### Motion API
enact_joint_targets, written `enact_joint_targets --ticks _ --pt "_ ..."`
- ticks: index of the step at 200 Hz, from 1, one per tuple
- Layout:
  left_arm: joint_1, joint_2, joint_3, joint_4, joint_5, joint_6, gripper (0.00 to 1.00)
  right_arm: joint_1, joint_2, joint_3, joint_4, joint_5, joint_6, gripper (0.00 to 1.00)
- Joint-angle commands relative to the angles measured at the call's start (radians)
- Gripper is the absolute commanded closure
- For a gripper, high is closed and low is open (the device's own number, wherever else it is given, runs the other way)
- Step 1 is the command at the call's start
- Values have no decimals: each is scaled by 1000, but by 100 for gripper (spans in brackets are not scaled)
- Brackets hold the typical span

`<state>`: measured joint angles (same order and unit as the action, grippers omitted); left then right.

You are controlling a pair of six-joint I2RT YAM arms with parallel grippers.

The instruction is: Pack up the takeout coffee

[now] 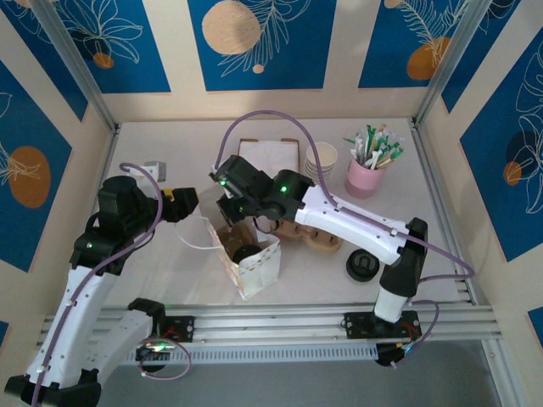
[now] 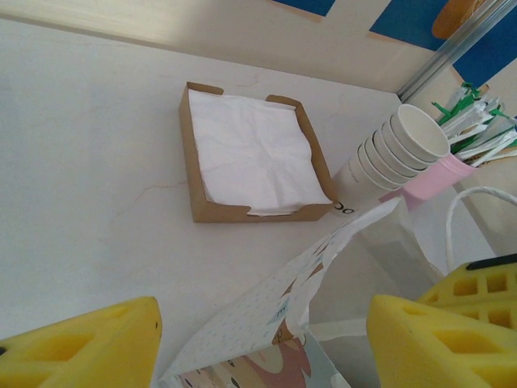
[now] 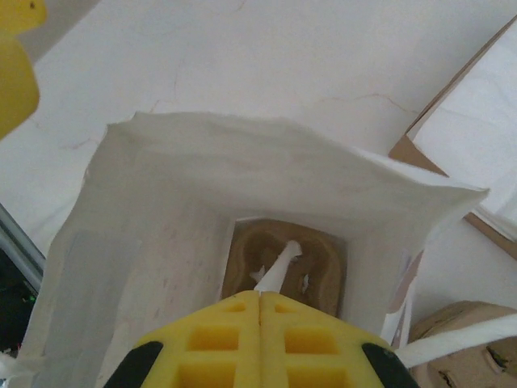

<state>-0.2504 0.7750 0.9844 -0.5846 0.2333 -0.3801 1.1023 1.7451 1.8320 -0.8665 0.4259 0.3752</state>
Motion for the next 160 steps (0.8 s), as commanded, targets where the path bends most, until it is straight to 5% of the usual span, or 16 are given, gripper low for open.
enact_joint_targets --ticks 1,58,93,160 --pt "-8 -9 31 -11 -15 2 32 21 31 32 -72 34 7 98" --pt "-7 -17 33 -21 -20 3 32 42 36 88 -83 55 -10 85" --pt "-7 -22 33 -25 -27 4 31 54 22 138 -97 72 -24 64" --pt "-7 -41 33 -38 -54 10 31 79 -67 219 -77 149 -116 62"
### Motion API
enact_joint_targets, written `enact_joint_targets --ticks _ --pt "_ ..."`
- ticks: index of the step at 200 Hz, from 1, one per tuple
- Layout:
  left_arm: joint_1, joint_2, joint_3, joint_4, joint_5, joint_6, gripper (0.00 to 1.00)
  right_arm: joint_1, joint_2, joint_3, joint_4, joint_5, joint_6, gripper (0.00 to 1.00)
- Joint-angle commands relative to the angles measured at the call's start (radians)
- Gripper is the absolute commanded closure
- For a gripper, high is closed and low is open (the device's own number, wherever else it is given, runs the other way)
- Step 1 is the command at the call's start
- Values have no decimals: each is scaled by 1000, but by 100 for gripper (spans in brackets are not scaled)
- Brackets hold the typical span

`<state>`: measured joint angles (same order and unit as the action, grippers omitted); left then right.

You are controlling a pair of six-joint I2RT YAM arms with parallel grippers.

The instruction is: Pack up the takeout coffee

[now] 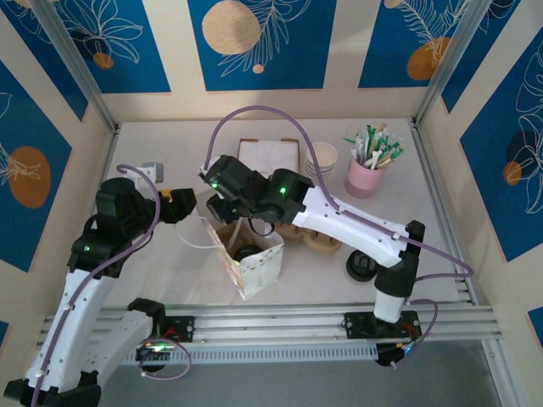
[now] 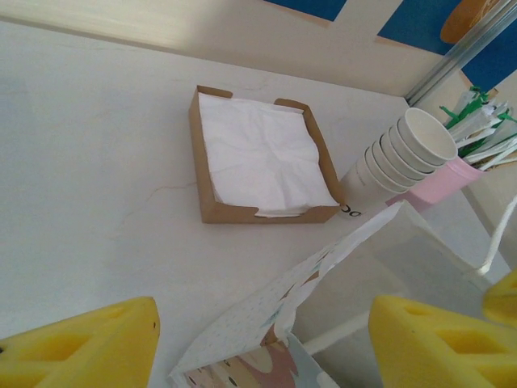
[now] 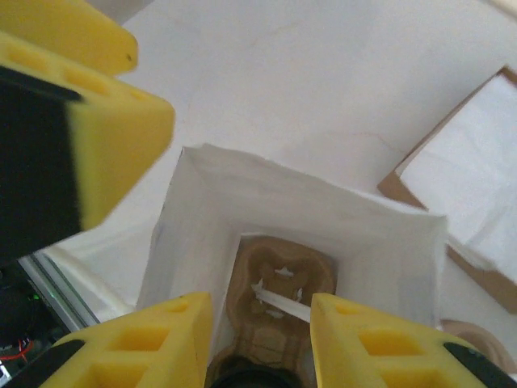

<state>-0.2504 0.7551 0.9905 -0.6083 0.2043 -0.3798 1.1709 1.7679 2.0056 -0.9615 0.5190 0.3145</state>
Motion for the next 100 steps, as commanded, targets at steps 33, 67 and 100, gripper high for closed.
enact_joint_targets --ticks 33,67,100 --pt "-7 -30 25 -16 -53 5 30 -13 -239 -52 205 82 -112 62" --pt "-7 -25 30 -7 -56 -34 28 -217 -330 -126 304 -30 7 62" --pt "-8 -14 30 -21 -87 -60 27 -451 -272 -118 306 -166 143 62"
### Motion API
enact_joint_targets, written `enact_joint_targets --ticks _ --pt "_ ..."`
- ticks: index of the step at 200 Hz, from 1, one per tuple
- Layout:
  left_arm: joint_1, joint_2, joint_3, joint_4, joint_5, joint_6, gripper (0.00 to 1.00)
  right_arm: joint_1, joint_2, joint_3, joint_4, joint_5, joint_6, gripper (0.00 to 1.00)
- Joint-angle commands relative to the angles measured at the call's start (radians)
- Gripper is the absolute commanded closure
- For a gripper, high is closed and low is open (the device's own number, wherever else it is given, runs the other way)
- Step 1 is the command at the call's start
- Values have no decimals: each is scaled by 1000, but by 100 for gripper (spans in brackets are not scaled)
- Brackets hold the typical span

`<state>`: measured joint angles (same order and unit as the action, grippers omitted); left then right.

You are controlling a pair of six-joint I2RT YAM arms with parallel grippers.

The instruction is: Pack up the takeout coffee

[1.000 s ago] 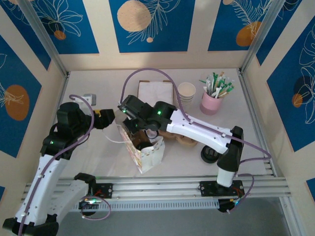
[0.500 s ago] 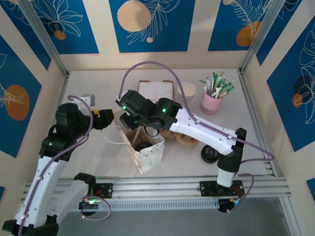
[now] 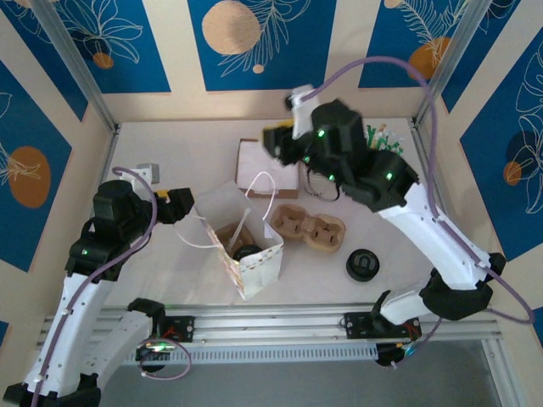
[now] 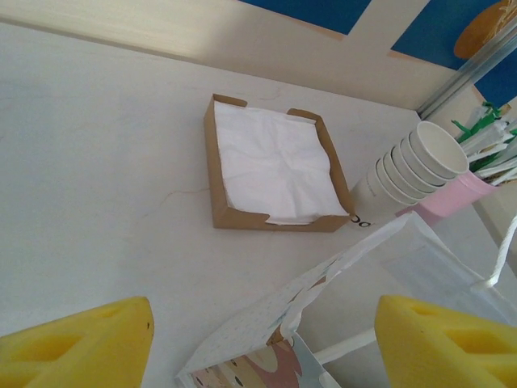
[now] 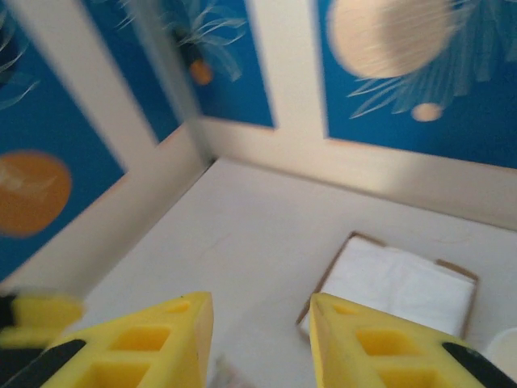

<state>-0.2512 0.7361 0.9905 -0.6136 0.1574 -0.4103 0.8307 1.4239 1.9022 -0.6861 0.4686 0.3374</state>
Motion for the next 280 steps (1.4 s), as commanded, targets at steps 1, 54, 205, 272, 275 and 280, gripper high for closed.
enact_joint_targets --ticks 1,54,205,272,275,280 --pt "-7 6 31 -16 -42 -30 27 -117 74 -13 30 -120 123 62" --pt "-7 38 54 -81 -76 -56 27 -206 389 157 6 -249 135 62" --pt "-7 67 46 -127 -81 -153 27 -251 1027 563 -194 -171 127 48" --pt "-7 85 42 -128 -99 -175 27 -242 1101 558 -193 -108 106 46" --pt "-7 85 42 -129 -100 -175 27 -242 1104 558 -193 -108 107 46" --pt "-7 85 42 -129 -101 -176 27 -242 1110 558 -193 -106 109 45"
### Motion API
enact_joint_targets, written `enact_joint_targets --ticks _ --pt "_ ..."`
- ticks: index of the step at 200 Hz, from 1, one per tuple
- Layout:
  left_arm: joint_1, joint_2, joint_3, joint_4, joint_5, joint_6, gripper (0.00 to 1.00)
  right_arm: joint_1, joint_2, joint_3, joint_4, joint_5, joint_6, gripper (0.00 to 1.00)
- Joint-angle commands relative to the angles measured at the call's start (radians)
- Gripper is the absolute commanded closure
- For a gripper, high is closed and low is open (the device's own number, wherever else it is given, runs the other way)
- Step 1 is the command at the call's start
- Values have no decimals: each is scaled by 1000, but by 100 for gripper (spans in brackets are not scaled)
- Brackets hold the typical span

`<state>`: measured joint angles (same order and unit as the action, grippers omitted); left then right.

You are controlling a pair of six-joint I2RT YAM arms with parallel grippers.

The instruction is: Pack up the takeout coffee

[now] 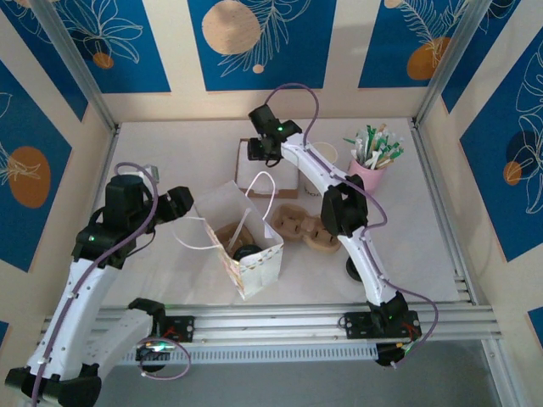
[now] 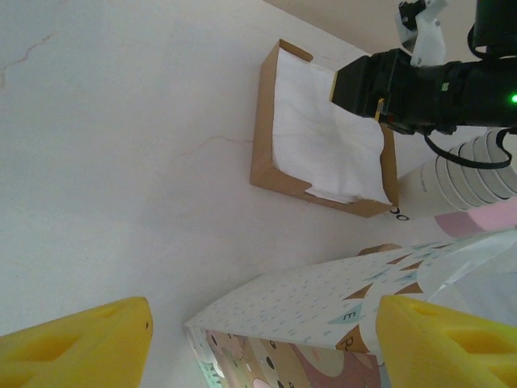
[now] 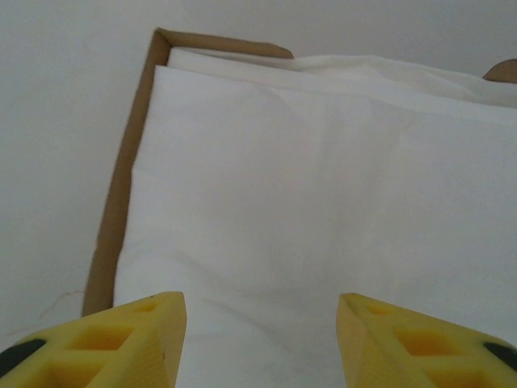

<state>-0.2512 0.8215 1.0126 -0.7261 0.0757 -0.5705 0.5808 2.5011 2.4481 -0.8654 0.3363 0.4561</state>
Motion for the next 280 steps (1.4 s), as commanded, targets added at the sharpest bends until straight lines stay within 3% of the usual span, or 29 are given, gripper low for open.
enact_joint_targets --ticks 1,32,92,138,191,280 --pt "-7 -1 21 -16 -19 -16 27 8 33 12 -14 27 -9 44" --pt "-7 2 17 -8 -10 -32 27 6 58 12 -10 27 5 41" --pt "-7 8 30 -8 -5 -31 26 1 105 19 -27 37 20 52" --pt "-7 11 21 6 9 -45 27 -2 110 31 -44 27 29 80" --pt "-7 10 27 8 7 -35 27 -2 15 60 -64 33 23 99" --pt "-7 -27 62 23 -1 18 25 36 -320 60 7 -5 31 100"
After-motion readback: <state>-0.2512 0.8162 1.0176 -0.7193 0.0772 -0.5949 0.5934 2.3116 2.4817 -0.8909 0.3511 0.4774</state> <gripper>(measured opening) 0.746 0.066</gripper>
